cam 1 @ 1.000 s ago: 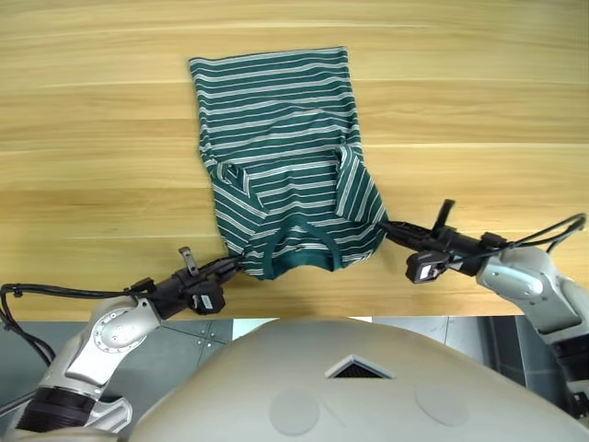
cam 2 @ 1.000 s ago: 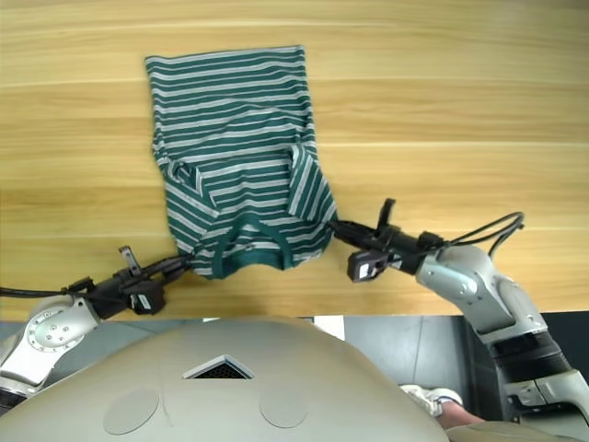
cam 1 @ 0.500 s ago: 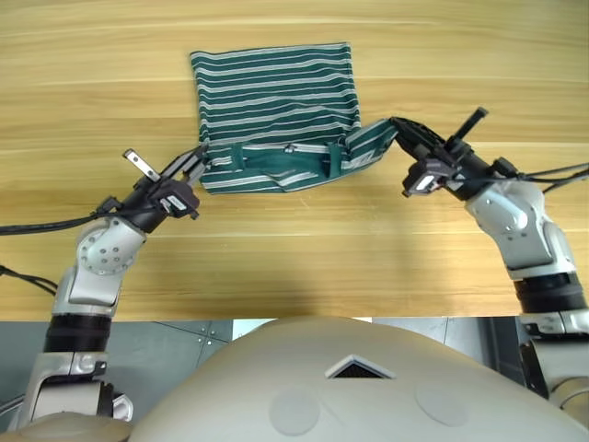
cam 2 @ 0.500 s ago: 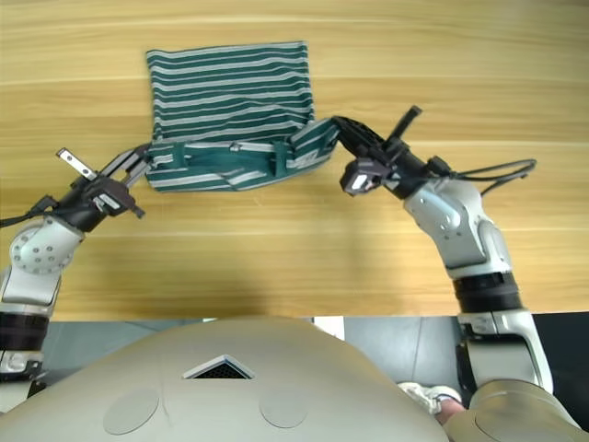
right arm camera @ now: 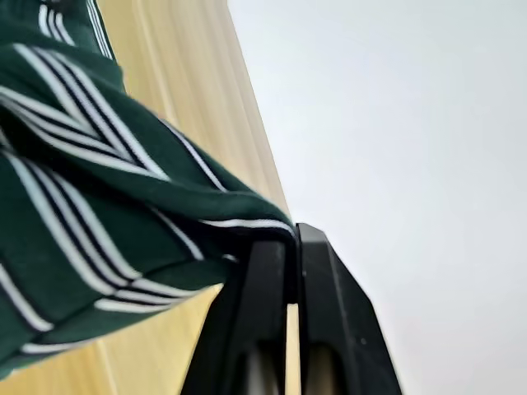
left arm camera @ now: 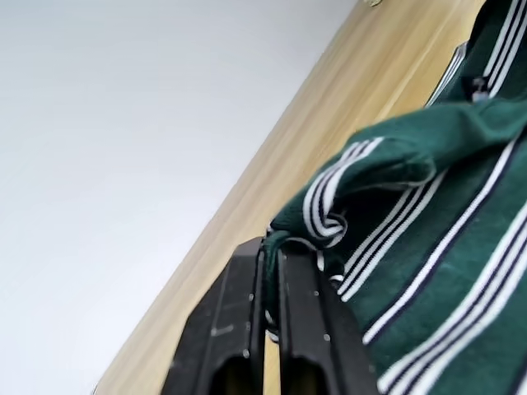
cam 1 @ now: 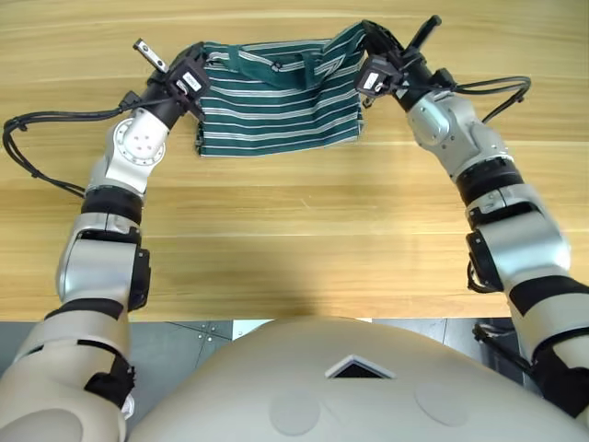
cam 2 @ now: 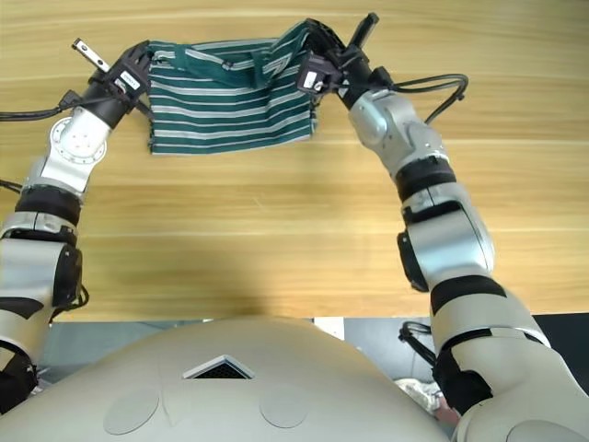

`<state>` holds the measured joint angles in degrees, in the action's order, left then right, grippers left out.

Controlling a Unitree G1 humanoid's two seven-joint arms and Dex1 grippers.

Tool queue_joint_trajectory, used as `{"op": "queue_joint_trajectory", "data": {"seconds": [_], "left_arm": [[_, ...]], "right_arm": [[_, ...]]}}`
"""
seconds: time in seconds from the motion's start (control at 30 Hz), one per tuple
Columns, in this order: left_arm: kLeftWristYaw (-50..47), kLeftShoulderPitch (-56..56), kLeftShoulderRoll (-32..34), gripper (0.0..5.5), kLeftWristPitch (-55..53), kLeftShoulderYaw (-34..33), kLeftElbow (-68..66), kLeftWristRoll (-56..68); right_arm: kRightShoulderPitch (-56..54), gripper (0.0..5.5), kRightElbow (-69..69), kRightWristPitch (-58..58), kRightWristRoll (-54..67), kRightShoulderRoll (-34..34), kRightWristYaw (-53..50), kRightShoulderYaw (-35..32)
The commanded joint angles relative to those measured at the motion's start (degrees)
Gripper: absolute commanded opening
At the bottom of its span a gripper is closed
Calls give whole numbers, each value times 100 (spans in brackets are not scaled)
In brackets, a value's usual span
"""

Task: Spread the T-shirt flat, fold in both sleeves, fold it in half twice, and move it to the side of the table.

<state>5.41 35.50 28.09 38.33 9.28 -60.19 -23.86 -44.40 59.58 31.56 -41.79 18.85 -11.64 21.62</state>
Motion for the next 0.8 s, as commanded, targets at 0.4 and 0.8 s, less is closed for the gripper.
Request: {"op": "queue_joint_trajectory", "data": {"seconds": [0.4, 0.8], "left_arm": [[-524, 883, -580, 118, -931, 219, -1557, -123], [-1164, 1095, -365, 308, -1836, -85, -1744, 20]], "right_arm": [[-1092, 137, 1653, -1029, 74, -814, -542, 298], [-728, 305, 1352, -728, -625, -1772, -970, 1305]]}}
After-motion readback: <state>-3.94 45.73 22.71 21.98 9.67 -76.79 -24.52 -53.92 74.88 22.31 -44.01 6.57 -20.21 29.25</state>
